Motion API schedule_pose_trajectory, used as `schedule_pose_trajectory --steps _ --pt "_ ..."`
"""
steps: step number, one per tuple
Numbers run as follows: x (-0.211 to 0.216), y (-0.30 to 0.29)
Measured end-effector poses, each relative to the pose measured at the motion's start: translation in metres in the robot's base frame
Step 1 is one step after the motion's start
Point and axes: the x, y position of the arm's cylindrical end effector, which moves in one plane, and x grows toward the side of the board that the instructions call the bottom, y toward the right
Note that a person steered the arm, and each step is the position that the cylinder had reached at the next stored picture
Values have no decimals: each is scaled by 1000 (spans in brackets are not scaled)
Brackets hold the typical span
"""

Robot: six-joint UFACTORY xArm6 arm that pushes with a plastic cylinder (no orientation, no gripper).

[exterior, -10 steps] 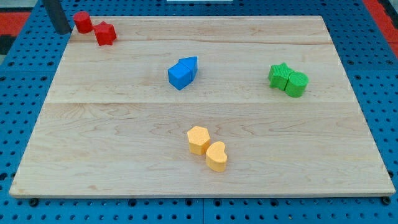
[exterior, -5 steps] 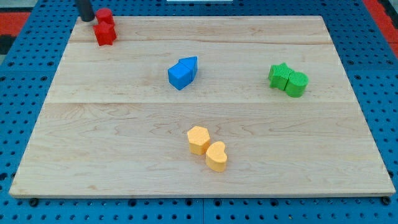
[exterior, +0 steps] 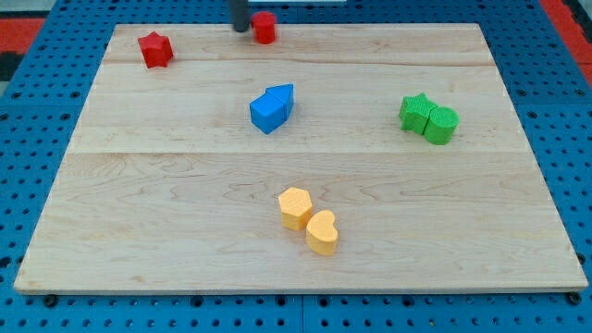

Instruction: Move the red circle towards the top right of the board

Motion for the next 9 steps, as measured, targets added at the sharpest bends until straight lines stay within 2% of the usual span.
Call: schedule_pose_trajectory --steps 2,3,4,6,7,8,9 --pt "1 122" --pt "9 136" --pt "25 119" --pt "35 148" --pt "43 183" --pt "58 183" --pt "87 83"
